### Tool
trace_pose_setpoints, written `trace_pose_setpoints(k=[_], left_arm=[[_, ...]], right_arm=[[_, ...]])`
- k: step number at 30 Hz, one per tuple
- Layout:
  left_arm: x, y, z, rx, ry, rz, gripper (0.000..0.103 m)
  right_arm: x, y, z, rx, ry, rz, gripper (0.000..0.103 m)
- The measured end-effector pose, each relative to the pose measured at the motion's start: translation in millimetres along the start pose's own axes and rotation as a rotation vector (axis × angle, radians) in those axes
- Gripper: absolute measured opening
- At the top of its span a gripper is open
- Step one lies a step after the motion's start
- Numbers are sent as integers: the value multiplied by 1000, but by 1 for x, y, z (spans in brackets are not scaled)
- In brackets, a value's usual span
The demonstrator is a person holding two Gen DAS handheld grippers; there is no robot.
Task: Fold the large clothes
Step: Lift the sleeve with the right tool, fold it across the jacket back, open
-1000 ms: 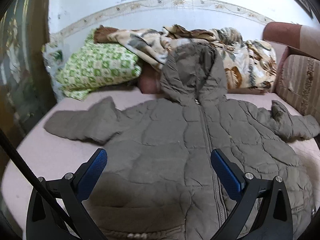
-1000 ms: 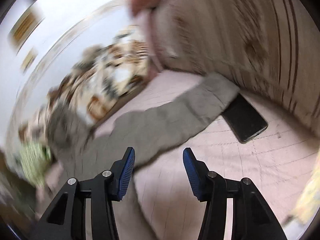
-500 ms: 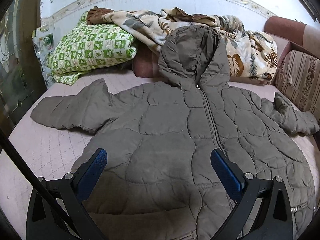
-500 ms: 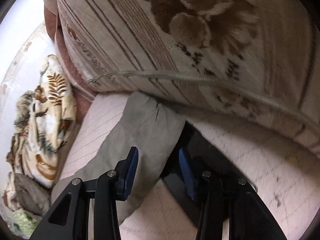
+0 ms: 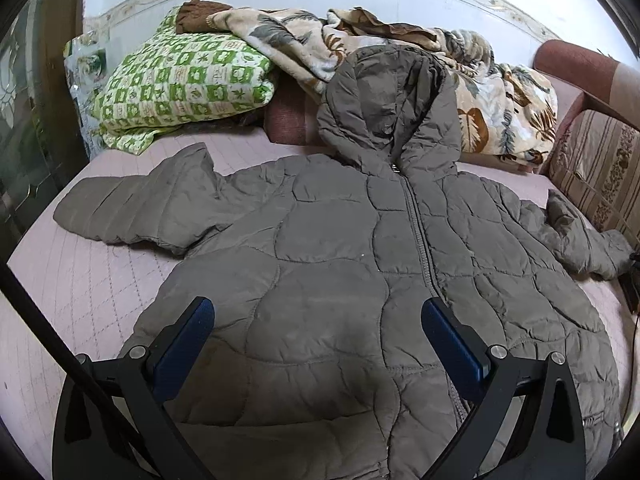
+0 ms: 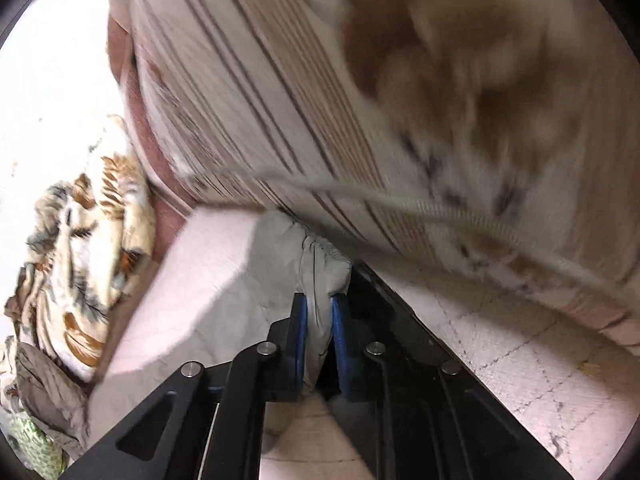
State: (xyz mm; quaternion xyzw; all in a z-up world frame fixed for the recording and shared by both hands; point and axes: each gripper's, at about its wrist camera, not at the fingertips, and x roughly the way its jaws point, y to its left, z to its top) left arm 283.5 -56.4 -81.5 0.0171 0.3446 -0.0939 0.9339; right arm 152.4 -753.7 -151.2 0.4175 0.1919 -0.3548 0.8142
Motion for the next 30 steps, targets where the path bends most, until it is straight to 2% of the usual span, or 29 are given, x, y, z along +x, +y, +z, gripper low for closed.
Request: trace_pose_setpoints(k=[4, 9, 12, 17, 20, 22, 24, 25, 29, 30], left_arm=[[-2, 3, 0, -11, -8, 9, 103], [-8, 6, 3, -9, -41, 31, 103], [-9, 8, 4, -12, -45, 39, 103], [-13, 16, 3, -15, -55, 62, 103], [-15, 24, 2, -25, -60, 77, 103], [-17, 31, 1, -36, -59, 84, 103], [-16, 36, 0, -38, -55, 89, 103], [-16, 39, -1, -43, -50, 92, 103], [-14, 46, -2, -63, -27, 77, 103], [-13, 47, -2, -67, -23, 72, 103]], right_arm=[[-46, 26, 13, -20, -121, 44, 10], [-104, 74, 18, -83, -216, 201, 10], [-141, 119, 10, -162, -248, 329, 9], [-188, 188, -22, -293, -219, 548, 4], [-210, 237, -60, -408, -168, 670, 4], [-213, 264, -88, -471, -119, 712, 4], [-209, 286, -113, -512, -74, 739, 4], [-205, 291, -123, -528, -56, 722, 4], [-177, 288, -127, -559, -47, 597, 6], [-170, 283, -122, -571, -54, 539, 11]])
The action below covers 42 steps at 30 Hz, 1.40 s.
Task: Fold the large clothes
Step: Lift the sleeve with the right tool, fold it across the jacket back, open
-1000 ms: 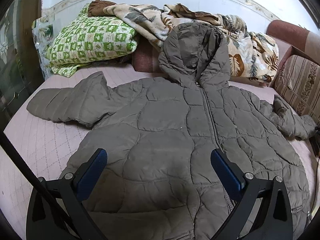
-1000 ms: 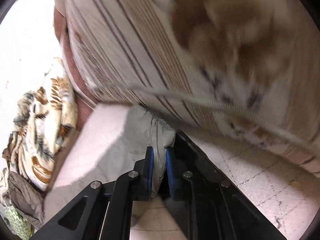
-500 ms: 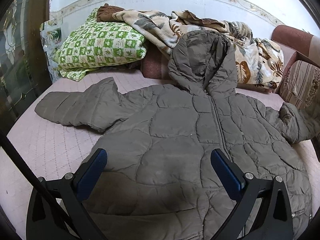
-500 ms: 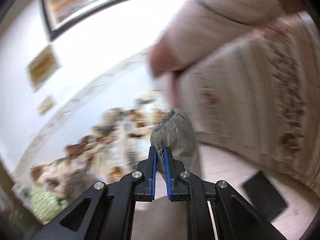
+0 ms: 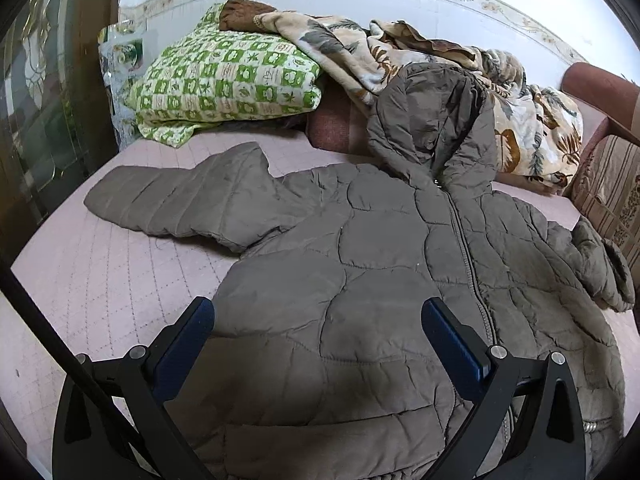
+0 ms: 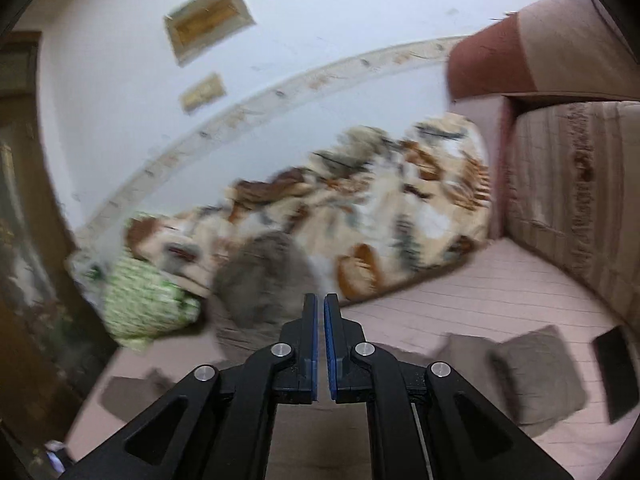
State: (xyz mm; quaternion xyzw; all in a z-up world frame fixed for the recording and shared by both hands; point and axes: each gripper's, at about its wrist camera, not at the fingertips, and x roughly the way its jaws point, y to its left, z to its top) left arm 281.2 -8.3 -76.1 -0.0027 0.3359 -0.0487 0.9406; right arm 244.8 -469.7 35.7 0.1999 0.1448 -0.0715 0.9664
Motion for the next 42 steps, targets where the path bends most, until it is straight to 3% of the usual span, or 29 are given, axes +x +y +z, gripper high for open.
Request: trace_pose_setpoints(k=[2, 4, 6, 8, 11, 17, 21, 22, 24, 26, 30, 34, 37, 42], left_arm=[[1, -2, 0, 3, 6, -12, 103], [2, -8, 0, 21, 8, -19, 103], [3, -16, 1, 37, 10, -26, 103], [5, -24, 1, 46, 14, -35, 103], [5, -33, 1, 61, 18, -48, 103], [5, -46, -5, 112, 14, -41, 103], [10, -44, -6, 101, 31, -42, 103], [11, -43, -6, 98, 38, -47, 103], [12, -42, -6, 98, 40, -48, 103], [12, -42, -6, 98, 39, -50, 103], [12, -42, -6, 98, 36, -48, 103], [9, -42, -7, 100, 25, -46, 103], [5, -40, -7, 100, 13, -41, 103], [3, -31, -7, 85, 11, -27, 103]], right_arm=[[-4, -24, 1, 18, 15, -85, 26], [-8, -61, 3, 59, 43, -128, 67], [-13, -96, 0, 90, 75, -209, 76], [-16, -126, -13, 109, 99, -253, 76], [4, -152, -42, 95, 231, -298, 76], [53, -128, -83, -231, 365, -478, 81], [79, -132, -104, -337, 434, -540, 81], [83, -135, -108, -372, 445, -591, 72], [81, -147, -105, -330, 451, -611, 27], [70, -159, -92, -211, 416, -580, 20], [36, -165, -57, -25, 292, -492, 17], [5, -149, -29, 162, 158, -252, 16], [-8, -111, -15, 192, 78, -61, 16], [-16, -19, -11, 119, 32, 183, 17]])
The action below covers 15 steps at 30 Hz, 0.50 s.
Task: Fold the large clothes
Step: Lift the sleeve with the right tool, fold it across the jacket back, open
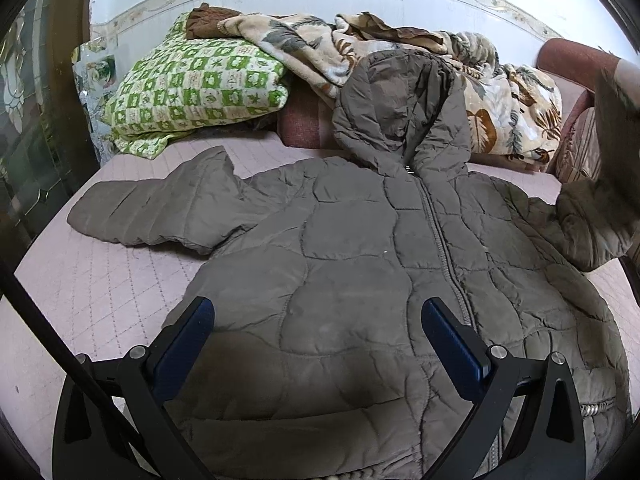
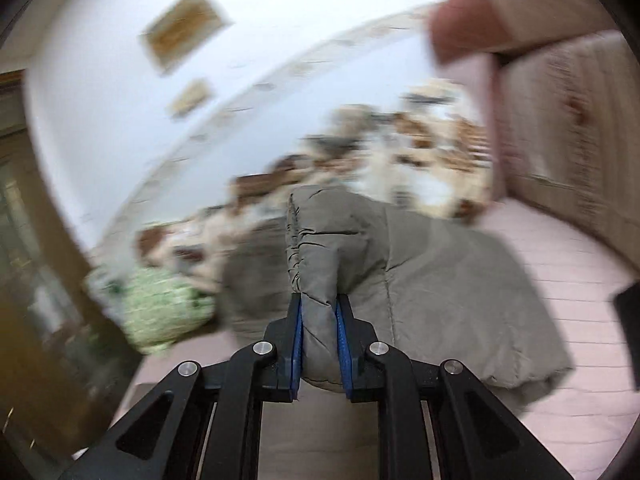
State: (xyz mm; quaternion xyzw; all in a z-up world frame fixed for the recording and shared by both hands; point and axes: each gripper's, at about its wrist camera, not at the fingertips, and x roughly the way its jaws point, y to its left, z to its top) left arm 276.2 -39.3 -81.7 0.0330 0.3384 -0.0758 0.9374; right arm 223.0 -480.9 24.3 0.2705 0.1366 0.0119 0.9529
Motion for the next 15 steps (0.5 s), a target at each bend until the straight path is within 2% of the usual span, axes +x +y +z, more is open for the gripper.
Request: trace_pose_setpoints(k=[5, 7, 11, 15], left_arm=[[0, 12, 0, -29, 6, 10, 103], [0, 18, 0, -39, 5, 16, 103], [1, 26, -1, -59, 11, 22, 103], [1, 31, -1, -69, 17, 24, 103]], right_arm=[[36, 87, -38, -115, 101, 169, 16], [56, 108, -57, -151, 151, 192, 16], [102, 123, -100, -165, 277, 219, 16], [149, 120, -138, -133, 393, 245, 16]])
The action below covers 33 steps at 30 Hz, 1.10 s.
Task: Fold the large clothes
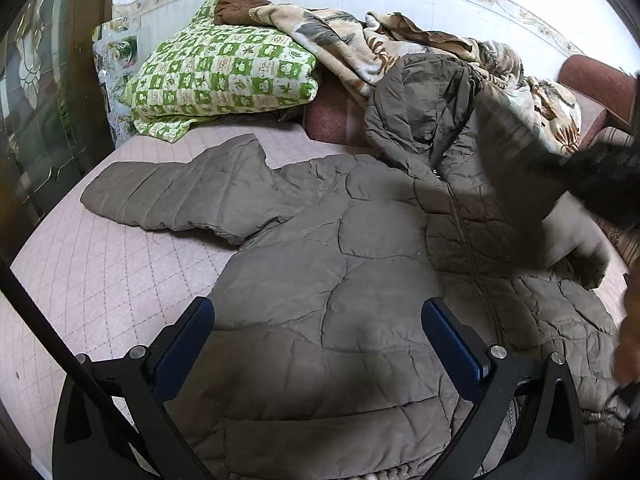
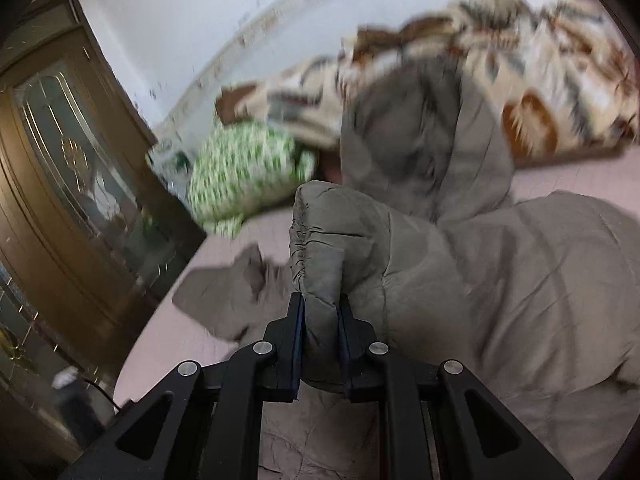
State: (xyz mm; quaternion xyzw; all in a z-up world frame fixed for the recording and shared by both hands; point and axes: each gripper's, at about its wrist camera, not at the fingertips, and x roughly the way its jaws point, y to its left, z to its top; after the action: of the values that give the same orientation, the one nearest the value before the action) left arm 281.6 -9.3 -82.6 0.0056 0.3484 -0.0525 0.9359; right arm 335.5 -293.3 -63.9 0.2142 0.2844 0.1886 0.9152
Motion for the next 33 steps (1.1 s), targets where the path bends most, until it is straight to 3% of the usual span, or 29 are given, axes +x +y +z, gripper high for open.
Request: trace_pose_setpoints(k=[4, 6, 9, 10, 13, 17, 21, 23, 27, 29, 33], left_arm=[[0, 1, 0, 0, 1, 0, 103], [1, 1, -1, -3, 4, 0, 103], [3, 1, 1, -10, 11, -1, 103], [4, 0, 2, -13, 12, -3, 103], [6, -6, 5, -20, 11, -15, 103], [5, -19, 9, -5, -5, -25, 103], [15, -36, 19, 19, -3, -41, 103], [24, -42, 23, 31, 7, -41, 103], [50, -52, 32, 37, 48, -30, 103], [63, -53, 38, 28, 74, -46, 103], [89, -62, 47, 47, 85, -30, 103]], right_arm=[[37, 1, -18, 27, 67, 55, 16], [47, 9, -24, 5, 79, 42, 16], [58, 11, -27, 13, 111, 56, 26], [59, 11, -27, 21, 128, 73, 39], [47, 14, -25, 18, 129, 111, 52], [8, 10, -8, 23, 46, 116, 52], [-49, -26, 16, 86, -91, -57, 52], [-79, -55, 20, 131, -130, -190, 52], [-108, -107, 11, 141, -114, -445, 35], [-105, -128, 10, 170, -92, -470, 28], [-88, -155, 6, 209, -41, -504, 25]])
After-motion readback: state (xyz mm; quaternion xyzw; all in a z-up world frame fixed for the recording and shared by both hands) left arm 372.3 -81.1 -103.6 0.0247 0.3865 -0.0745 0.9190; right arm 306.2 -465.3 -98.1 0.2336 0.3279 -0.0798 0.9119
